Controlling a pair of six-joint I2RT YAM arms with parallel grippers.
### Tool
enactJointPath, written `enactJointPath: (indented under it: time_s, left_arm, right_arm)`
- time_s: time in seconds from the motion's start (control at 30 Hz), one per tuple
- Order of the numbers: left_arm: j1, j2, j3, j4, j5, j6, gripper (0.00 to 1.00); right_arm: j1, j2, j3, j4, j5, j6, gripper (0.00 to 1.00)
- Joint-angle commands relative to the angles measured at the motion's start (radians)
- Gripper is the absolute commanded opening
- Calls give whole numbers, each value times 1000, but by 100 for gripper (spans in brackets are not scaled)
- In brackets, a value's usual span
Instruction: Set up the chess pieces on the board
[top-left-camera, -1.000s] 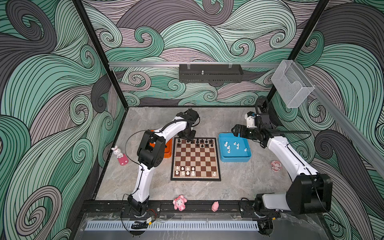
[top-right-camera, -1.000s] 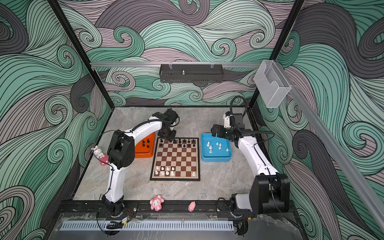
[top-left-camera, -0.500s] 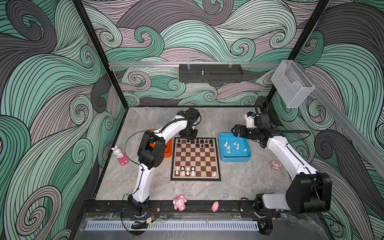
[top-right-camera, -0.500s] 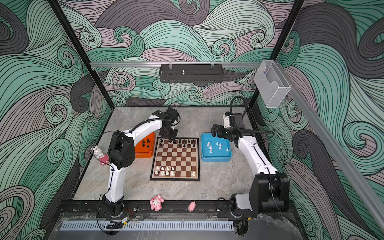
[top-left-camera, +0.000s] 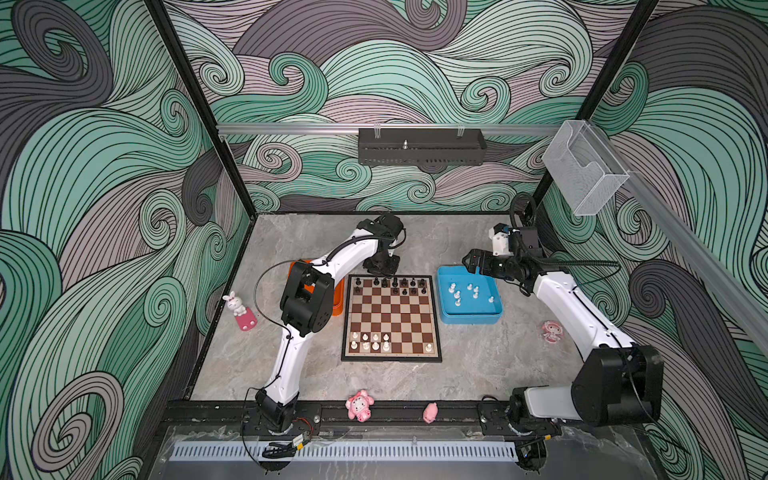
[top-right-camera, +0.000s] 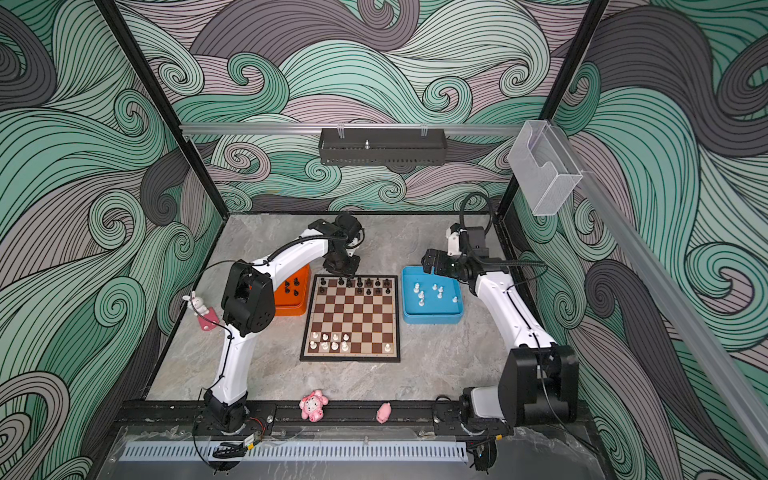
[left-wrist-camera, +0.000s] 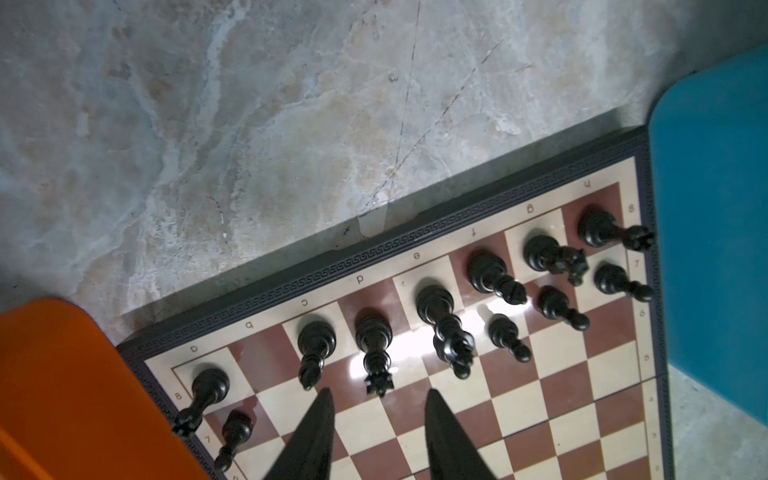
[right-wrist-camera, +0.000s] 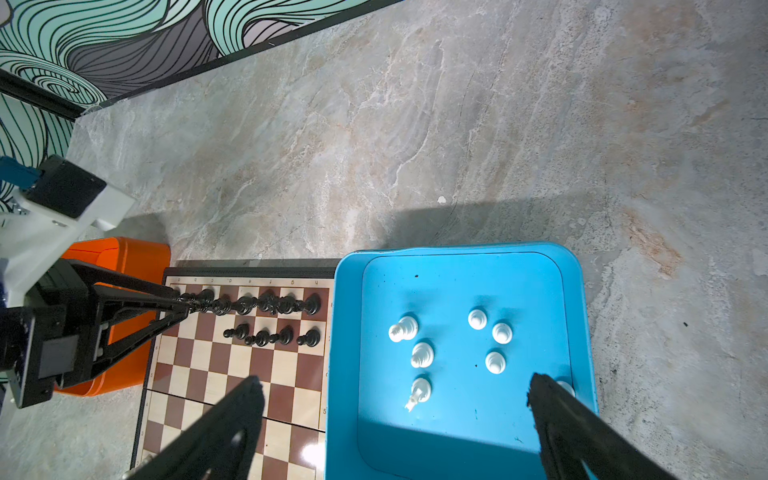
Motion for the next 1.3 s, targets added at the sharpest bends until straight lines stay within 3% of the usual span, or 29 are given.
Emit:
enactJointPath:
  time_s: [0.0,1.27]
  left_arm:
    - [-9,30,34,-31,6,-14,38]
    - [-11,71,29,-8,-4,-13,18]
  right_arm:
    - [-6,5,-4,-3,-12,-3,99]
    - [-9,15,-3,-4,-15,-2,99]
